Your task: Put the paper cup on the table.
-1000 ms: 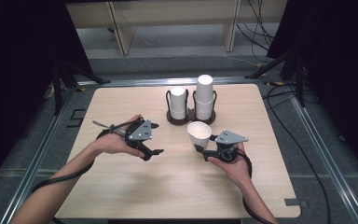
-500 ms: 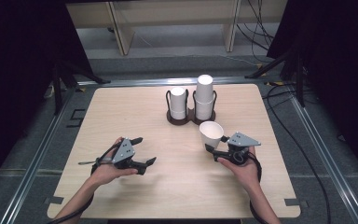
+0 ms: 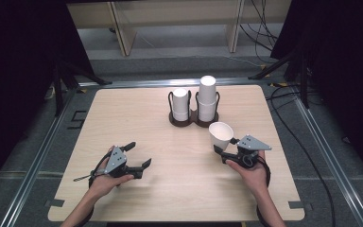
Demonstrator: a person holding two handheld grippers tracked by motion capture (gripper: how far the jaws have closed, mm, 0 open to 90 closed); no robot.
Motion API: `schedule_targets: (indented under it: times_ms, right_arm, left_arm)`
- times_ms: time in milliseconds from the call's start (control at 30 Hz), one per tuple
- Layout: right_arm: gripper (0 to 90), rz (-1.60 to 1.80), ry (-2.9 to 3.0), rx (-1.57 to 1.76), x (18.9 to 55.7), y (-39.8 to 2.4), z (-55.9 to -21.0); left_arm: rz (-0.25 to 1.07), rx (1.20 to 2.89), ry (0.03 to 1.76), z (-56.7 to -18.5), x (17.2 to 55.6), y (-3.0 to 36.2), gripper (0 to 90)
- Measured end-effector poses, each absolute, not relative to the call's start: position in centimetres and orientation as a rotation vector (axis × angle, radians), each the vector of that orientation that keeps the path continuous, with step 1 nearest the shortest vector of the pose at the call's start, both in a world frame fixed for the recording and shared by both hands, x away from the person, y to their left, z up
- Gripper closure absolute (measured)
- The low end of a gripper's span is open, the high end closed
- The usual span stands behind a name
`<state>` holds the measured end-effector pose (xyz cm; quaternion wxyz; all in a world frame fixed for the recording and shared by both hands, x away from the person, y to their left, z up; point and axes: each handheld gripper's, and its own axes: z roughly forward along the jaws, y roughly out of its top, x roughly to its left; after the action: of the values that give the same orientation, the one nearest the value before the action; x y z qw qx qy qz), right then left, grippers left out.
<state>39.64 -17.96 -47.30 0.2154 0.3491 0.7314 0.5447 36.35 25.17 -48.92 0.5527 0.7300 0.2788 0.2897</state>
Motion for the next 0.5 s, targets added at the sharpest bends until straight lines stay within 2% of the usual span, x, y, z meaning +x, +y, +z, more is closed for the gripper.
schedule_targets:
  times_ms: [500]
  right_arm:
    - [34.8, 1.523, 2.004, 0.954, 39.7, -19.2, -47.9]
  left_arm:
    - [0.713, 1.698, 0.689, -49.3, 36.5, 25.1, 10.3]
